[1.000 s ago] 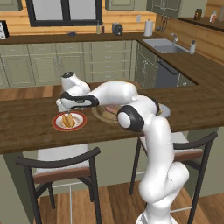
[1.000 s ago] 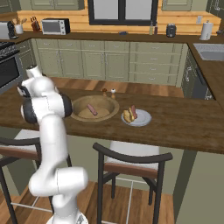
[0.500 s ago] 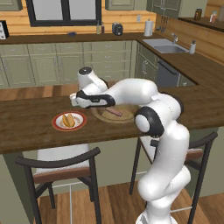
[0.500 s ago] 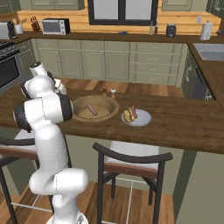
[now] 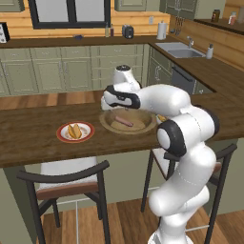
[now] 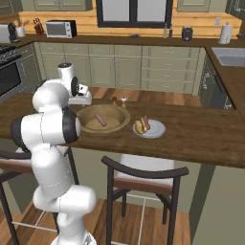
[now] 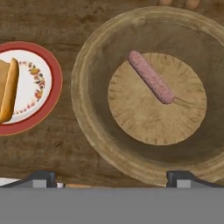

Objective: Place one bun and one sausage from the bowl on each plate.

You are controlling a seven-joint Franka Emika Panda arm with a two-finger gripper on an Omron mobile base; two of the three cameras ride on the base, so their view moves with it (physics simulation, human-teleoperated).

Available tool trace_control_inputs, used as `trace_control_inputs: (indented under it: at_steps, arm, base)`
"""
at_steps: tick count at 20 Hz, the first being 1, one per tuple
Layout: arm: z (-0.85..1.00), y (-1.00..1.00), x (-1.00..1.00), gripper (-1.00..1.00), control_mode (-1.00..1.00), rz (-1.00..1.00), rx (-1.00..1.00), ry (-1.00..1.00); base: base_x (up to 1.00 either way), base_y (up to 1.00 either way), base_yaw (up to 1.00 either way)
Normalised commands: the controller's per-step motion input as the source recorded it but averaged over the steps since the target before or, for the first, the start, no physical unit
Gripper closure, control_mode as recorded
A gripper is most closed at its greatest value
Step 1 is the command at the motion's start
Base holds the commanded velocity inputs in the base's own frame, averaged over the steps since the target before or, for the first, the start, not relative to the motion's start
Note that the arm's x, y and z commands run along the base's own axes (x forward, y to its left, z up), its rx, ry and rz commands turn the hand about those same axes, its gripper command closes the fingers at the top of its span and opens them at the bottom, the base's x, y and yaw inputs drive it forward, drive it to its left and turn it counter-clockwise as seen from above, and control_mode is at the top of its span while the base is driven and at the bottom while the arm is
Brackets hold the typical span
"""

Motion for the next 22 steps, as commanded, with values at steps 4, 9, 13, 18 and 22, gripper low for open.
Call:
trace_control_inputs:
  at_steps: [4, 9, 13, 18, 22]
  arm:
    - [-0.17, -0.67, 0.0, -1.0, -1.0, 0.06, -0.01, 0.0]
    - [-0.34, -0.25, 0.29, -1.0, -1.0, 0.06, -0.01, 0.0]
    - [-0.34, -0.16, 0.54, -1.0, -1.0, 0.0, -0.01, 0.0]
    - [-0.5, -0.21, 0.61, -1.0, -1.0, 0.08, -0.03, 0.06]
    - [-0.34, -0.06, 0.37, -1.0, -1.0, 0.09, -0.01, 0.06]
  base:
    - [0.0, 0.0, 0.0]
    - [0.0, 0.0, 0.0]
    - [0.0, 0.0, 0.0]
    - [0.0, 0.0, 0.0]
    - [0.0, 0.0, 0.0]
